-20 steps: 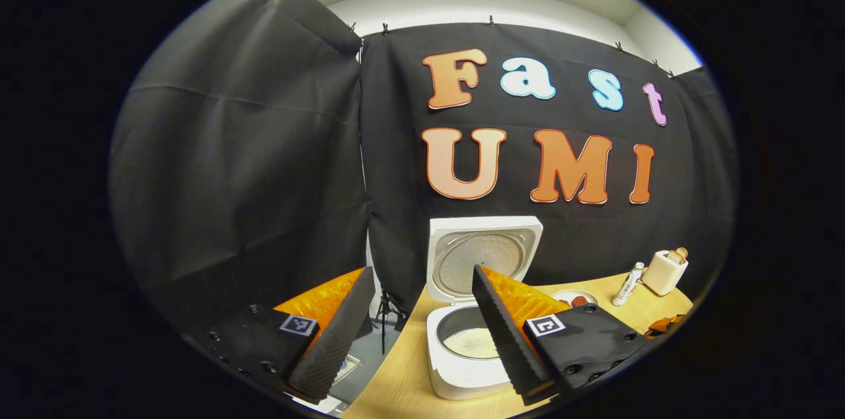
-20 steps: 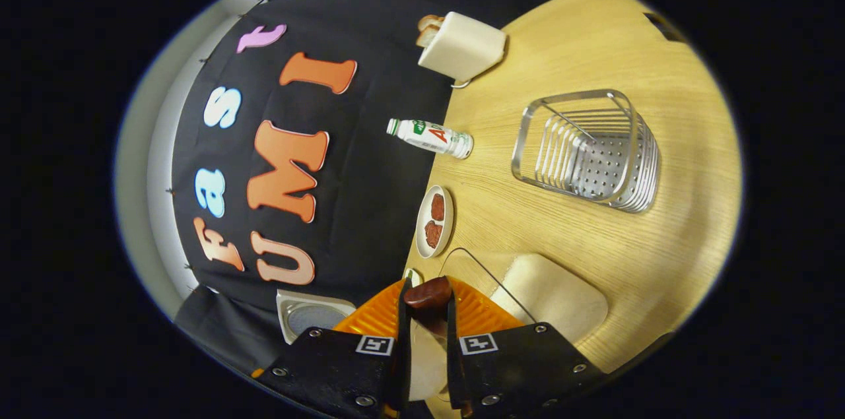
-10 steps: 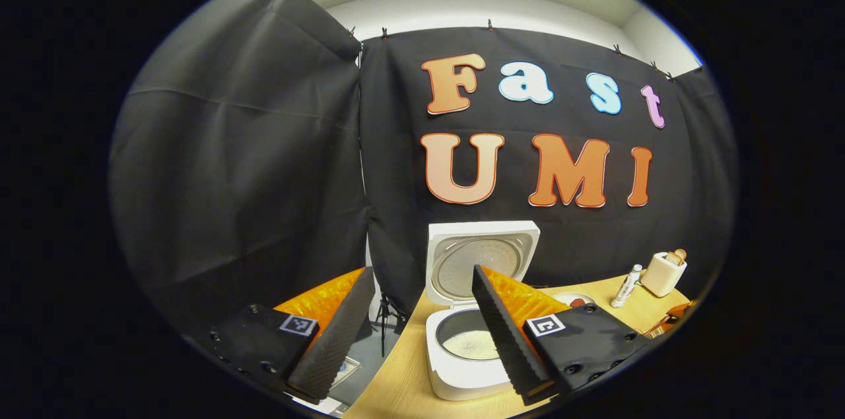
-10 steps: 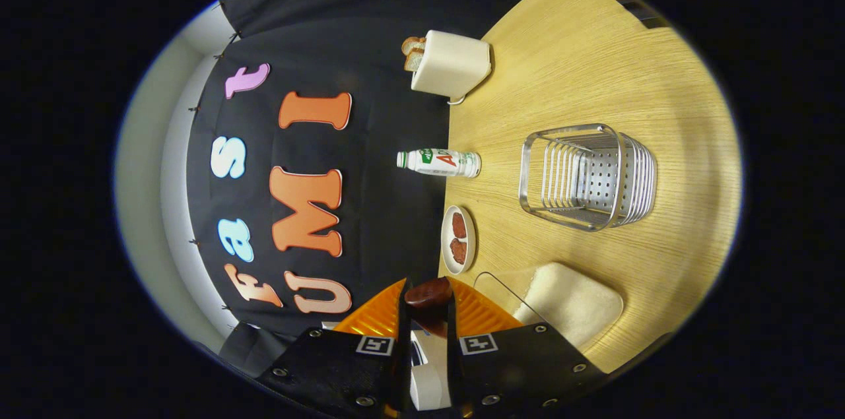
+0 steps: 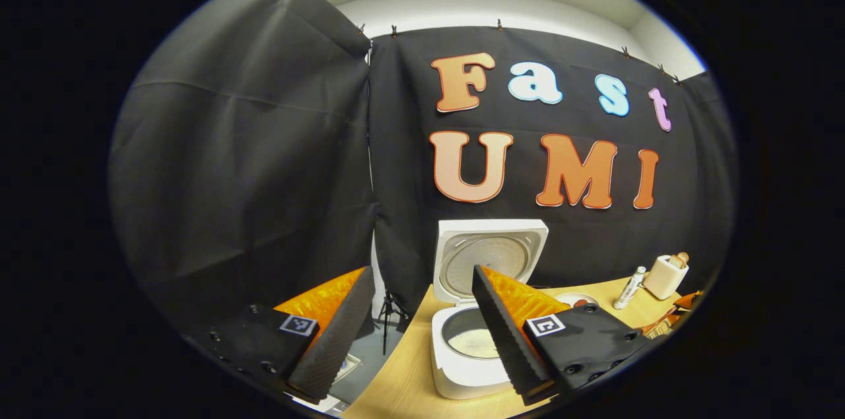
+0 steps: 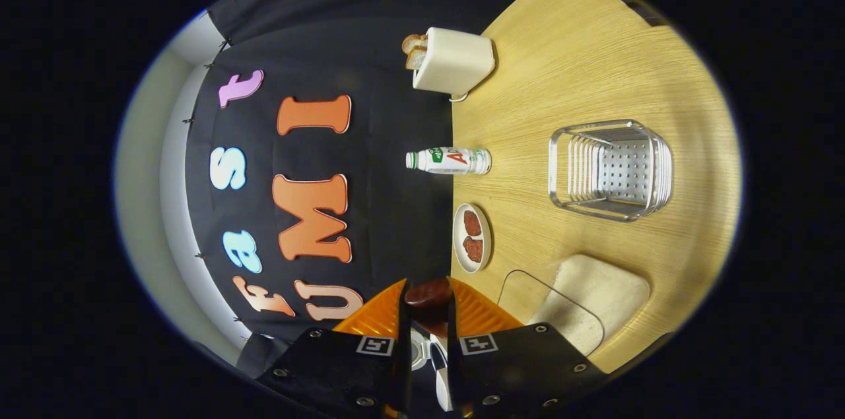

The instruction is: Close the left gripper, press the button to open the rice cooker; take a wooden spoon from the chopstick holder with the right hand, scoop a spoonful of rice and pour it into the rice cooker, then put the wooden spoon back into the chopstick holder.

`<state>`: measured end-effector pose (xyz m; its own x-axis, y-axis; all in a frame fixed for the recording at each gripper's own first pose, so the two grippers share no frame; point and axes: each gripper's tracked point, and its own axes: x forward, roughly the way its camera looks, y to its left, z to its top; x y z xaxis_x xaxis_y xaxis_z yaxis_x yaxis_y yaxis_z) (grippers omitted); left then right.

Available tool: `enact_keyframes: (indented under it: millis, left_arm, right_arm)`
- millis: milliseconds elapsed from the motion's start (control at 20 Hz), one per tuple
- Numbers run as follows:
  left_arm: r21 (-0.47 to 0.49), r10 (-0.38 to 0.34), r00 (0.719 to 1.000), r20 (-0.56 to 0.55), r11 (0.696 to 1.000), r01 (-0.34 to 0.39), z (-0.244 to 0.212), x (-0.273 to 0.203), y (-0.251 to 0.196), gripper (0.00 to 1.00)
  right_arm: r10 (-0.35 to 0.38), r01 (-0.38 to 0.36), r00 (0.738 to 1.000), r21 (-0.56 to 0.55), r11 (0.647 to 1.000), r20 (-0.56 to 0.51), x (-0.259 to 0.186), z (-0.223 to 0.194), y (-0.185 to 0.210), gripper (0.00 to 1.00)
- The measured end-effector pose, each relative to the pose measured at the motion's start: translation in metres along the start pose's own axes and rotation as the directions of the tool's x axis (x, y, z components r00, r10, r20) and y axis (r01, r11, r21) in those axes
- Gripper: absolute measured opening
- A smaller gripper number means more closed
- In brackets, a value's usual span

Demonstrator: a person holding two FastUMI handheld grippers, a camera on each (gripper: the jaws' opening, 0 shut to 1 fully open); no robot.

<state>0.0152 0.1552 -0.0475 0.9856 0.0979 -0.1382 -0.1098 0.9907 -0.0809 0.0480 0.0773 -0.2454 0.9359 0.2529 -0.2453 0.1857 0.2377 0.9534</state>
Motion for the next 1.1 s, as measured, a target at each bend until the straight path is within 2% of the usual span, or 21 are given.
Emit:
enact_keyframes:
  millis: [300,550,1100]
  left_arm:
    - [-0.030,0.012,1.000,-0.003,0.999,-0.012,-0.004,0.004,0.014,1.00]
    - [-0.030,0.010,1.000,-0.006,0.999,-0.010,-0.006,0.002,0.024,1.00]
    - [-0.051,-0.025,0.999,-0.026,0.998,0.023,-0.017,0.002,0.031,1.00]
  right_arm:
    - [0.065,-0.067,0.996,-0.021,0.998,-0.063,0.035,-0.034,0.059,0.22]
    - [0.091,-0.097,0.987,-0.038,0.995,-0.134,0.068,-0.083,0.093,0.22]
    - [0.088,-0.150,0.955,-0.207,0.967,-0.283,0.132,-0.212,0.131,0.22]
